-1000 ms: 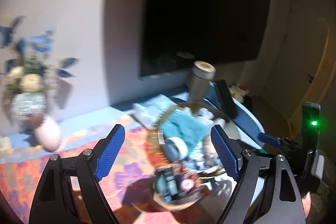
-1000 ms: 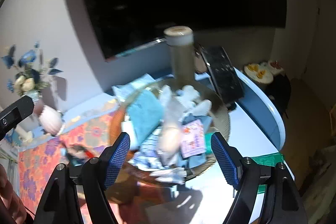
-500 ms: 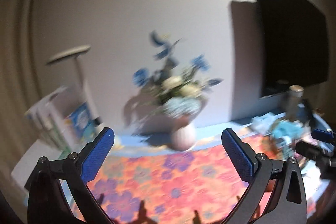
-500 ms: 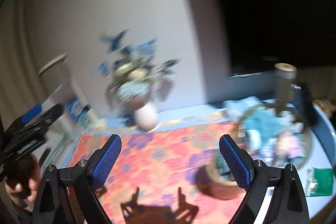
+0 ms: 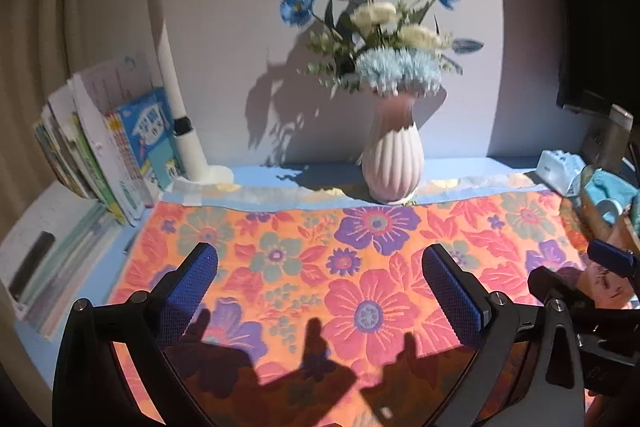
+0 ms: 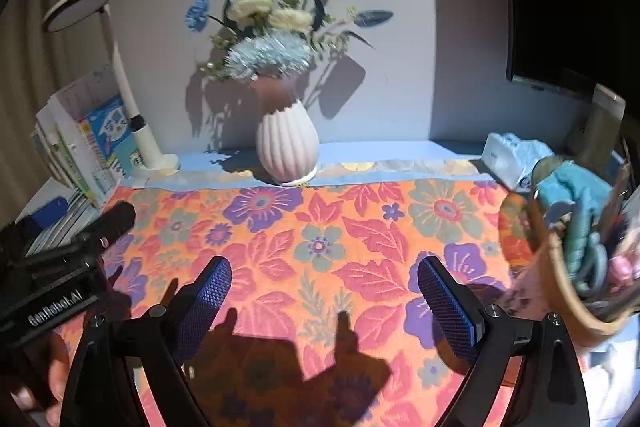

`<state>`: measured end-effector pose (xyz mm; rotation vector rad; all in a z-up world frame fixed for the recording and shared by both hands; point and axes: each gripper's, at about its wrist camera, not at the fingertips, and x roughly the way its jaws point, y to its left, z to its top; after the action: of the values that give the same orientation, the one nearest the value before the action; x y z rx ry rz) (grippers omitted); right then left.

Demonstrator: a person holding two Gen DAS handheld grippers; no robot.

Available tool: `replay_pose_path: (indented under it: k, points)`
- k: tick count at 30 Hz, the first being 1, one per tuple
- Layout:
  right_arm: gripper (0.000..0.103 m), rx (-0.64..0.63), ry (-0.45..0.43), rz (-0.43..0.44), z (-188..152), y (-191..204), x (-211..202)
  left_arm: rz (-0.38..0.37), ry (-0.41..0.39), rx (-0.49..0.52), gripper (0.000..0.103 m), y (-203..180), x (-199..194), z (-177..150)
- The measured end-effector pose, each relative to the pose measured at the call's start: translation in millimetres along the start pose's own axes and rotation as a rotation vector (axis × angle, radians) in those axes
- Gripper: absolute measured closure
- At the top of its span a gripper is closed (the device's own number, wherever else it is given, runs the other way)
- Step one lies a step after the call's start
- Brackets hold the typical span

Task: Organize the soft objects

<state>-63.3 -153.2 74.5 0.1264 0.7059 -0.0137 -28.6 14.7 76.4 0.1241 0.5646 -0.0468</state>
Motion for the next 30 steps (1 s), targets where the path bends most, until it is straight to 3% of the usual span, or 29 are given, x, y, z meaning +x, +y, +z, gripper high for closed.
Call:
replay_pose_path:
  k: [5,12,20,30]
  points:
    - [0.009,-0.03,-0.056,-0.064,-11.1,-2.7,26.9,-0.003,0.031,0.003,0.001,-13.4,36.3,-22.4]
    - [0.009,-0.014,-0.04,-0.052,-24.5,-6.8,47.1,-0.035,0.137,-0.042,0.001,-15.4,73.9,-44.2]
    - [0.009,-0.047,-0.015,-0.078,-26.5,2.0,57.3,-0.018,0.124,-0.039,0.001,-16.6,74.8,-46.5]
    - [0.009,0.008,0.05,-0.101,-22.1,0.8,78.8,-0.026,0.173,-0.094,0.001,-4.3,85.5,-47.4]
